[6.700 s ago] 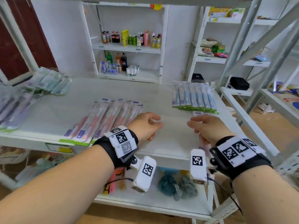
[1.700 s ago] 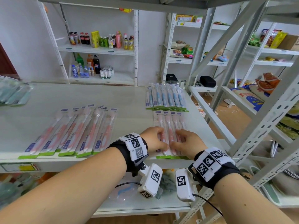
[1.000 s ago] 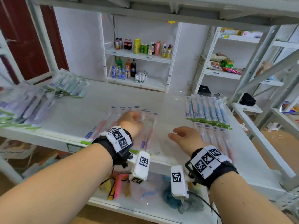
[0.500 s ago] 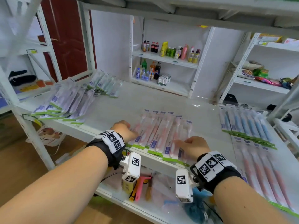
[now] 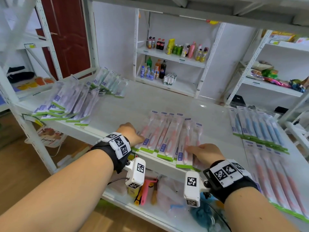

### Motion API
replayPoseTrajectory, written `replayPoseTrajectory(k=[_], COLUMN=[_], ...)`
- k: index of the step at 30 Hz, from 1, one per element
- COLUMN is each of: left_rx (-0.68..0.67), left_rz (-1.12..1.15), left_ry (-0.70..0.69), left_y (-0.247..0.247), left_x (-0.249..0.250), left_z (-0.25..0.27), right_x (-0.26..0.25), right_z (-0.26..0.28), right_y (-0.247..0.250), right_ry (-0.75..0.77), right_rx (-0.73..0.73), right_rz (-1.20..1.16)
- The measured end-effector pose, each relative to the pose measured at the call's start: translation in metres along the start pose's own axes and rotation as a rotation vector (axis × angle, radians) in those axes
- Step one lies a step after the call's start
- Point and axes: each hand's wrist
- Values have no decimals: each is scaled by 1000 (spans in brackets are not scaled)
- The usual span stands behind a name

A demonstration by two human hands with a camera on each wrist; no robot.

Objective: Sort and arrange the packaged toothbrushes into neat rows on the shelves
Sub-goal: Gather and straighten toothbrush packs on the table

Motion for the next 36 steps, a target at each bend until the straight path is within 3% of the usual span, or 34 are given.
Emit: replayPoseTrajectory(k=[5,12,24,30,34,36], left_rx=[35,184,278,386,431,373], left_rz=[61,307,668,895,1068,1146], left_ry=[7,29,-45,-24,-38,-99], left_y=[-1,0,-5,-6,-2,-3], left_x=[-1,-9,-14,-20,12,40], left_z=[3,5,7,6,9,13], right_x=[2,11,29,44,55,61], right_z=[4,2,13,36,51,56], right_y=[10,25,34,64,94,105], right_ry=[6,24,34,194,187,156], right_rx=[7,85,42,241,322,330], right_rz=[-24,-93,-497,-363,-201,-128])
Point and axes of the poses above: each hand's wrist, its own z-axis away from the middle knuckle, its own y-axis out of the back of the hand, x = y × z, and after that the axes turned 13 degrees about -y, right-handed
